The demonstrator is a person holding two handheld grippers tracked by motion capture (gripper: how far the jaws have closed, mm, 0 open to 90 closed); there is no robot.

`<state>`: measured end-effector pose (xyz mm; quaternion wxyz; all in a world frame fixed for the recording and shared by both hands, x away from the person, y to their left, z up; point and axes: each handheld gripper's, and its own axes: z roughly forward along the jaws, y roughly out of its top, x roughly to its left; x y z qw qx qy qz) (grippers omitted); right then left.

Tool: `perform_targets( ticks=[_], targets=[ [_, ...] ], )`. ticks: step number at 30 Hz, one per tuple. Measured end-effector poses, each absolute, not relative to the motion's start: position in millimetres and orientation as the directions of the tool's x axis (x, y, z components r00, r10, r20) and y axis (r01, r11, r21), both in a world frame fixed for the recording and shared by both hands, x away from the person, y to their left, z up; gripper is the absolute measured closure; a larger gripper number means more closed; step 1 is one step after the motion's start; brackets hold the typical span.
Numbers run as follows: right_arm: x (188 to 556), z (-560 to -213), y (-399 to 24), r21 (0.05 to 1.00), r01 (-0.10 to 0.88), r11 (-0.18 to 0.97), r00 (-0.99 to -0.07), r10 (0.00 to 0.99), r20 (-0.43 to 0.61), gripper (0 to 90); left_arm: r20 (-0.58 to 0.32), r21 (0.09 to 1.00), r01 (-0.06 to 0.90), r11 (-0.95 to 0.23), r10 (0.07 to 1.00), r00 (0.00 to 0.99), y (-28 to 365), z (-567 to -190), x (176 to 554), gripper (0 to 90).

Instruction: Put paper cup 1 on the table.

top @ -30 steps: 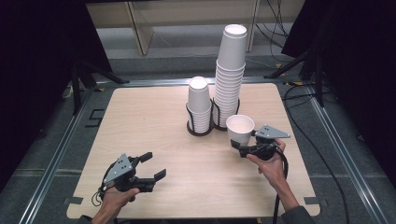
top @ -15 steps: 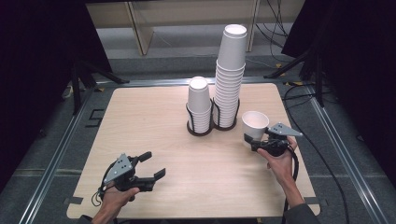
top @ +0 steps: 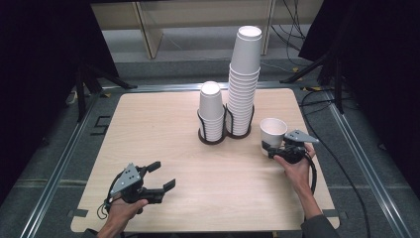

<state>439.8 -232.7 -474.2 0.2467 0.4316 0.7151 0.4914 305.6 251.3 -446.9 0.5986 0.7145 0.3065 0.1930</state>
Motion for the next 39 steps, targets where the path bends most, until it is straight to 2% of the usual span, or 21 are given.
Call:
perform_targets(
  ticks=[20, 25, 28, 29, 31, 34, 37, 39],
  targets=[
    [448, -483, -234, 0.899, 0.407, 0.164, -0.485, 0.873, 0.061, 18.6, -0.096, 0.973, 0.212, -0.094, 0.669, 0.737, 251, -447, 305, 14.5],
    [447, -484, -235, 0.890, 0.440, 0.120, -0.474, 0.873, 0.116, 15.0, -0.101, 0.973, 0.215, -0.089, 0.671, 0.735, 252, -448, 305, 14.5],
    [446, -486, -234, 0.865, 0.495, 0.080, -0.447, 0.877, 0.175, 15.4, -0.095, 0.973, 0.210, -0.094, 0.670, 0.737, 253, -447, 306, 14.5],
    [446, -486, -237, 0.859, 0.497, 0.119, -0.460, 0.876, 0.144, 15.4, -0.096, 0.974, 0.209, -0.090, 0.670, 0.736, 253, -447, 306, 14.5],
    [442, -485, -235, 0.841, 0.530, 0.105, -0.455, 0.873, 0.178, 15.3, -0.097, 0.977, 0.200, -0.080, 0.664, 0.741, 252, -448, 307, 14.5],
    [438, -481, -236, 0.855, 0.502, 0.132, -0.487, 0.860, 0.153, 15.3, -0.099, 0.978, 0.196, -0.074, 0.661, 0.744, 252, -448, 307, 14.5],
    [427, -476, -234, 0.840, 0.532, 0.108, -0.483, 0.853, 0.197, 15.4, -0.100, 0.978, 0.196, -0.072, 0.661, 0.743, 252, -449, 307, 14.5],
    [422, -474, -234, 0.833, 0.534, 0.143, -0.476, 0.865, 0.157, 15.4, -0.099, 0.978, 0.196, -0.074, 0.662, 0.743, 252, -449, 307, 14.5]
  ],
)
